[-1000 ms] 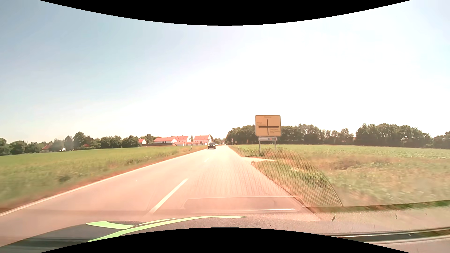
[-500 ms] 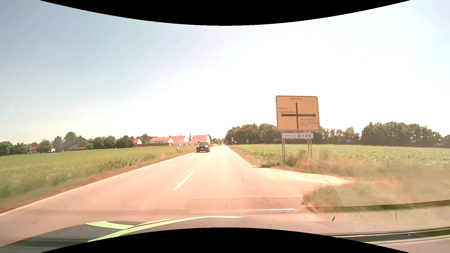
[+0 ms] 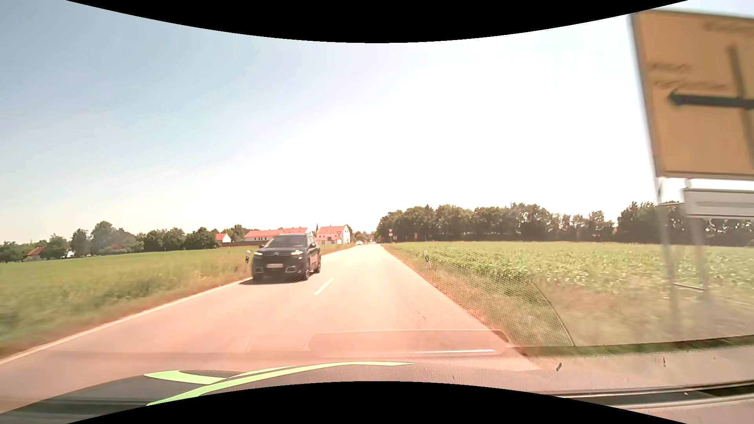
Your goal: Follow the waypoints while adhering to traffic rules and regulations
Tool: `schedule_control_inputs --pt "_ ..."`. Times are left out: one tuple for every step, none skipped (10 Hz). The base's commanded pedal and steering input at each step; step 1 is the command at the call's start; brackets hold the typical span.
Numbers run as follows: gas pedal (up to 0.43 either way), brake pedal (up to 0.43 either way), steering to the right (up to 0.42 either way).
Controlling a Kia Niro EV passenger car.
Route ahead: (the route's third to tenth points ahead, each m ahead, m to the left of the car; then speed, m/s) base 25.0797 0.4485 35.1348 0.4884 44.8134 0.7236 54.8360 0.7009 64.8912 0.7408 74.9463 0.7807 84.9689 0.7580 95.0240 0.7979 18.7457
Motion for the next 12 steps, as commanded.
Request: schedule_control_inputs --pt "0.000 0.000 0.000" --pt "0.000 0.000 0.000" --pt "0.000 0.000 0.000" --pt "0.000 0.000 0.000" --pt "0.000 0.000 -0.001" --pt "0.000 0.000 -0.002" --pt "0.000 0.000 -0.002" --pt "0.000 0.000 -0.002" --pt "0.000 0.000 -0.002" --pt "0.000 0.000 -0.002" --pt "0.008 0.000 -0.002" --pt "0.008 0.000 -0.002"
